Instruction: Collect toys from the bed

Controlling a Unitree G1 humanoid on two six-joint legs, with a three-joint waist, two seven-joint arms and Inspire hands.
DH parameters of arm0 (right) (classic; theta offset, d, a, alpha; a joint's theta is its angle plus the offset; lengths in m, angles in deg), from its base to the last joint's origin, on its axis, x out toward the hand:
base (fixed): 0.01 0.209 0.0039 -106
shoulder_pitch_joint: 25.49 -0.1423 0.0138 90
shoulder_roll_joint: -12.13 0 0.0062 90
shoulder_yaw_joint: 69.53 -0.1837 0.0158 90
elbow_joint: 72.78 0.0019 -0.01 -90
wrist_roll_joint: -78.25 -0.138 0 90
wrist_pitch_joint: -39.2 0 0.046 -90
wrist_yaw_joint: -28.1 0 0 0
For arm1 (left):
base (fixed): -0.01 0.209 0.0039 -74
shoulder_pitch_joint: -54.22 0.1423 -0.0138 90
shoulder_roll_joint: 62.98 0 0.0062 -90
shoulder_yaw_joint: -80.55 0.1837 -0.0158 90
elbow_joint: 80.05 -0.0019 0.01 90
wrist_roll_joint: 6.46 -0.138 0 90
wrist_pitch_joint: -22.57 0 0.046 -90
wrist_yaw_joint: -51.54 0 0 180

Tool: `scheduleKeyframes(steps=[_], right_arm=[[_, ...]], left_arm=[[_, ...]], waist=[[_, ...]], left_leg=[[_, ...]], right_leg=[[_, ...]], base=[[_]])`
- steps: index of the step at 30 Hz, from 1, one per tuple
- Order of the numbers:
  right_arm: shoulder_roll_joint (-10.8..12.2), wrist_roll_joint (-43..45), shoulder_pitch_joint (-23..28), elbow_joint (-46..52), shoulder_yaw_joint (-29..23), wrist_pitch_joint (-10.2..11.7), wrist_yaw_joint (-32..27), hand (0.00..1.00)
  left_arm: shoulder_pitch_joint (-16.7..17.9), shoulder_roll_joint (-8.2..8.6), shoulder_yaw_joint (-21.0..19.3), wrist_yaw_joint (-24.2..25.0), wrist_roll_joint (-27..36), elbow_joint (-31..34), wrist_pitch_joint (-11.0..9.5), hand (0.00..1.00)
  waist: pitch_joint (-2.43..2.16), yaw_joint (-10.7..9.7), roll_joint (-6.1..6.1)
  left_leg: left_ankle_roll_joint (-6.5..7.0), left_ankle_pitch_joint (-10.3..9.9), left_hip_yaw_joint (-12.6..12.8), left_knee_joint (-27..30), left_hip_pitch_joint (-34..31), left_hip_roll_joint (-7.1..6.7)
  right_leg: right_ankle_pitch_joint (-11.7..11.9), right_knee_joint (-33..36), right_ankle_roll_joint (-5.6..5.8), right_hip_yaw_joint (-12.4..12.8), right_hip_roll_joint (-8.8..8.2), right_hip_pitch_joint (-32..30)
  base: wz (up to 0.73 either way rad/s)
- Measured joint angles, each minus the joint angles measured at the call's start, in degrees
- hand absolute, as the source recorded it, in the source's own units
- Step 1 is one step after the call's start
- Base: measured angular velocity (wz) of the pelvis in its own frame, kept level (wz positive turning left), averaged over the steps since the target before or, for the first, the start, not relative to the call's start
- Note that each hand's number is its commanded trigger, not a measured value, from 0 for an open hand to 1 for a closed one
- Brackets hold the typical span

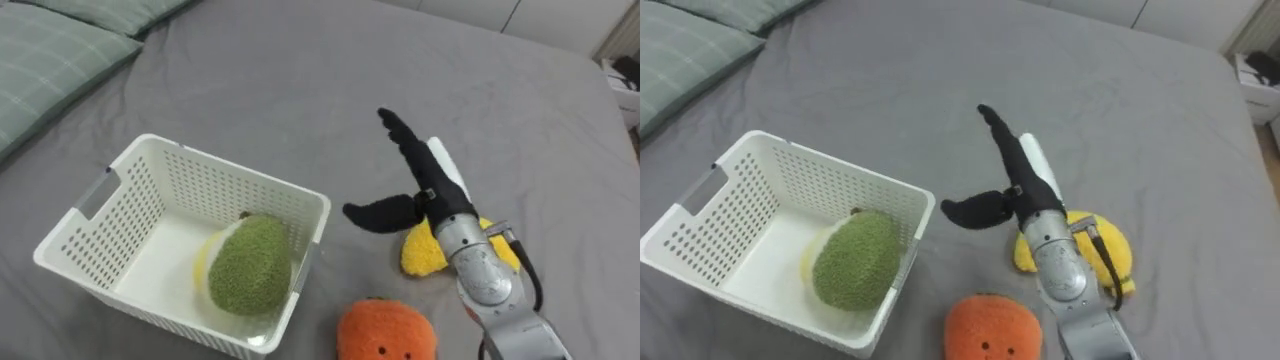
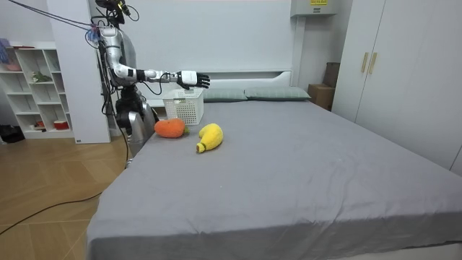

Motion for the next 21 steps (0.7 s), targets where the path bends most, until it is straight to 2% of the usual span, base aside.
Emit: scheduleKeyframes(steps=[3, 4, 6, 10, 12, 19, 21], right_arm=[[-1.82, -0.2, 0.08, 0.0, -2.35, 0.69, -1.7, 0.0], [-2.03, -0.21, 0.08, -0.01, -2.65, 0.76, -2.39, 0.0], [-2.19, -0.2, 0.09, -2.22, -4.47, 2.27, -3.93, 0.0], [-2.67, -0.2, 0.27, -6.16, -5.52, 2.31, -4.54, 0.0], [-2.76, -0.2, 0.35, -7.68, -6.78, 2.47, -4.54, 0.0], [-3.3, -0.2, -1.07, -15.13, -8.69, 2.49, -5.07, 0.0], [-3.38, -0.19, -2.47, -17.38, -8.63, 2.0, -5.19, 0.0]], left_arm=[[1.11, -0.03, -0.08, -1.18, 0.0, 0.44, -0.06, 0.0], [1.35, -0.08, -0.07, -1.18, -0.01, 0.42, -0.06, 0.0], [1.88, -0.39, -0.07, -1.1, -0.02, 0.4, 0.03, 0.0], [1.77, -0.71, -0.77, -0.89, -0.01, 0.4, 0.04, 0.0], [1.71, -0.8, -0.78, -0.87, -0.08, 0.39, 0.05, 0.0], [0.39, -2.09, -0.62, -0.83, -0.47, 0.27, 0.11, 0.0], [0.1, -2.4, -0.48, -0.83, -0.48, 0.29, 0.12, 0.0]], waist=[[-0.23, -1.14, -0.33], [-0.24, -1.21, -0.38], [-0.24, -1.82, -0.65], [-0.5, -1.96, -1.41], [-0.55, -2.89, -1.77], [-0.25, -3.79, -3.13], [0.0, -4.34, -3.26]], left_leg=[[-0.01, 0.0, 1.07, 0.02, -0.06, 0.12], [-0.01, 0.0, 1.27, 0.04, -0.04, 0.19], [-0.01, 0.0, 1.68, -0.05, 0.21, 0.59], [-0.04, -0.02, 2.73, -0.35, 0.43, 0.72], [-0.03, -0.02, 2.9, -0.44, 0.34, 0.69], [0.01, -0.03, 3.25, -0.4, -1.02, 0.61], [0.08, -0.08, 3.05, 0.15, -1.86, 0.59]], right_leg=[[0.03, 0.2, -0.05, 0.75, 0.07, -0.61], [0.06, 0.2, -0.06, 0.85, 0.1, -0.7], [0.17, 0.17, -0.1, 1.3, 0.22, -0.76], [0.28, 0.2, -0.13, 2.31, 0.45, -1.09], [0.41, 0.21, -0.1, 2.41, 0.43, -1.21], [0.58, 0.68, -0.15, 2.71, 0.43, -2.67], [0.58, 1.03, -0.14, 2.4, 0.32, -3.27]], base=[[-0.15], [-0.13], [-0.12], [-0.14], [-0.05], [0.0], [0.05]])
